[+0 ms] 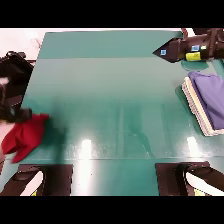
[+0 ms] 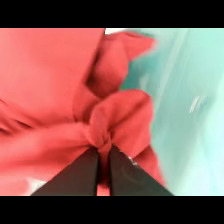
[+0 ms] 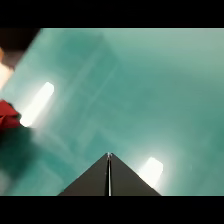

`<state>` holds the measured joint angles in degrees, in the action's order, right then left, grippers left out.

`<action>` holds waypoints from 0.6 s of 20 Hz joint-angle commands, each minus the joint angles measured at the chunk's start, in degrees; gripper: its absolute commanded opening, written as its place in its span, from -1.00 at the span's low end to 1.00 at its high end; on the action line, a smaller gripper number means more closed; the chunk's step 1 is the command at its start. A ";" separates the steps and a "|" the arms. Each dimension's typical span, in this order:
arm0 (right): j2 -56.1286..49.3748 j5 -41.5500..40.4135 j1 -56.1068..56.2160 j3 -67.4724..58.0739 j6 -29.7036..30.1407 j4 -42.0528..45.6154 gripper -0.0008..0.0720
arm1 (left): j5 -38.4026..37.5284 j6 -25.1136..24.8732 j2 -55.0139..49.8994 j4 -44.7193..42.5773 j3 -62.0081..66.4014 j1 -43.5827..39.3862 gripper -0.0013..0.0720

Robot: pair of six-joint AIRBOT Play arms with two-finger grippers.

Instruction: Fold the shirts.

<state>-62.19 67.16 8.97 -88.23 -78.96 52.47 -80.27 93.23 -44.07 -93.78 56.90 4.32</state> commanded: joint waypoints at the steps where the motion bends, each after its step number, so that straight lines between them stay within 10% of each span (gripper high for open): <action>1: 2.67 -3.34 -1.55 -0.70 -0.07 0.00 -0.93 | 1.36 2.38 -0.76 1.57 18.34 -11.89 -0.90; 12: 2.56 3.72 -13.29 -15.76 -1.79 0.00 -0.93 | 10.99 -2.21 -32.00 5.51 47.76 -49.31 -0.89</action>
<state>-59.68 68.62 -1.91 -101.75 -80.01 52.47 -74.28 94.52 -66.87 -91.90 99.77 -36.29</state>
